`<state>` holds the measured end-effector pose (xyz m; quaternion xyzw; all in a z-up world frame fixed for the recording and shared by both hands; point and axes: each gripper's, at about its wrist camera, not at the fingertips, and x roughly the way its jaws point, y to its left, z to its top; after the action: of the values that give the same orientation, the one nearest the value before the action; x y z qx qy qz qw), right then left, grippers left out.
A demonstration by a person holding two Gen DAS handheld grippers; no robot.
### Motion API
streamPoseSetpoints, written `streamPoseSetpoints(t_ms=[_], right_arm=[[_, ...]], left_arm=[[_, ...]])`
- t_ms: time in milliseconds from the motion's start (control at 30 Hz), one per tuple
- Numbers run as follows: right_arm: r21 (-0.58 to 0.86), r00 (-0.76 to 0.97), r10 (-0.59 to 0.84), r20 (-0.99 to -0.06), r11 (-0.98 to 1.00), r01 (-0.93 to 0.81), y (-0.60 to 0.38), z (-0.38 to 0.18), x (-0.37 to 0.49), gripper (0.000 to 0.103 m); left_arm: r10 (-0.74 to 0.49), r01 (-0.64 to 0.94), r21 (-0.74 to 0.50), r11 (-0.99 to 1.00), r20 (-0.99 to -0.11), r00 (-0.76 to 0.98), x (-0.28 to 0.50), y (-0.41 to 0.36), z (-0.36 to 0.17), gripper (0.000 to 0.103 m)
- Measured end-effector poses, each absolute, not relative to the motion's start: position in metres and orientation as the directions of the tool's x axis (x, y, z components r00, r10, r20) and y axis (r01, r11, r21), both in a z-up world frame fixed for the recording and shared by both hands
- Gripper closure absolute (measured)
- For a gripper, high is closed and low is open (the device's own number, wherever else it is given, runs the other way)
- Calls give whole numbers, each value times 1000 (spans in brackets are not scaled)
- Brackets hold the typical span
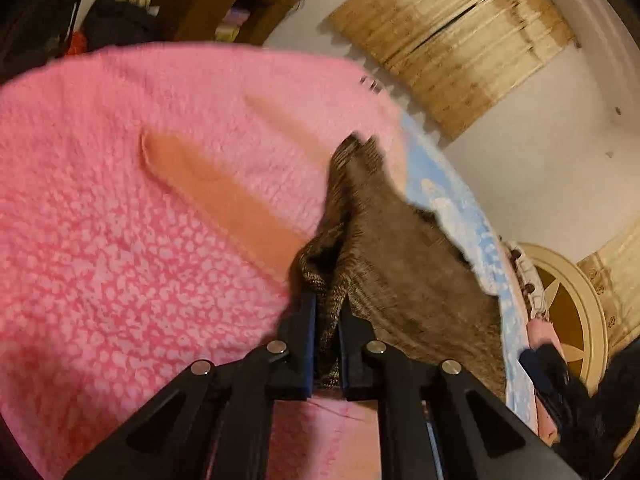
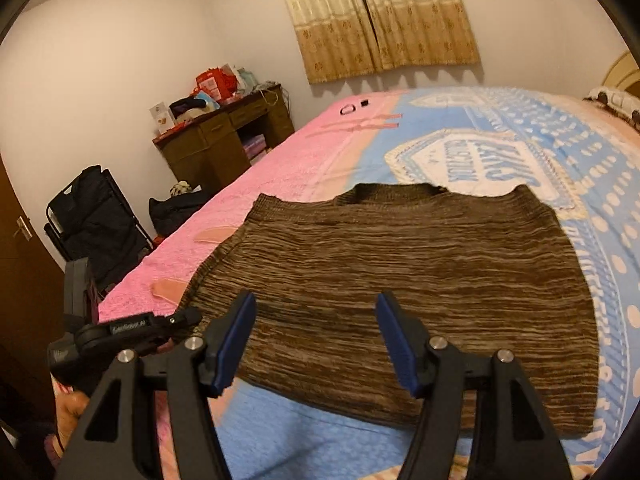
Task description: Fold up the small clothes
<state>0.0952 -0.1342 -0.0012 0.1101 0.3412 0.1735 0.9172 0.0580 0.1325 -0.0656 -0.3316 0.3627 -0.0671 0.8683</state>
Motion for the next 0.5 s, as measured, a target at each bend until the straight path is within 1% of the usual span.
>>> streamPoseSetpoints(t_ms=[33, 100, 133, 167, 233, 300, 367, 433, 500], right_arm=[[334, 699, 403, -591, 911, -243, -133, 1, 102, 37], [382, 677, 452, -581, 886, -264, -127, 11, 120, 37], [396, 670, 469, -576, 877, -274, -121, 15, 128, 36], [399, 667, 479, -570, 872, -285, -115, 19, 137, 31], [377, 657, 485, -578, 872, -312, -93, 21, 160, 27], [384, 614, 495, -614, 868, -316, -67, 12, 187, 27], [406, 544, 522, -657, 853, -328, -36, -4, 216, 27], [367, 498, 494, -713, 868, -336, -2, -22, 243, 28], [303, 490, 437, -755, 894, -330, 26, -38, 264, 28]], left_arm=[[-342, -100, -610, 786, -564, 752, 53, 128, -57, 95], [-306, -89, -578, 811, -550, 777, 48, 123, -49, 95], [-292, -98, -569, 817, -554, 780, 47, 123, -49, 95], [-262, -123, -550, 826, -567, 781, 47, 124, -52, 95], [-228, -154, -513, 845, -604, 764, 53, 125, -61, 95], [-235, -191, -522, 831, -641, 730, 60, 127, -77, 95], [-257, -190, -571, 799, -610, 749, 56, 133, -82, 94], [-268, -196, -592, 782, -603, 751, 54, 135, -83, 94], [-270, -205, -607, 768, -597, 755, 52, 136, -85, 94]])
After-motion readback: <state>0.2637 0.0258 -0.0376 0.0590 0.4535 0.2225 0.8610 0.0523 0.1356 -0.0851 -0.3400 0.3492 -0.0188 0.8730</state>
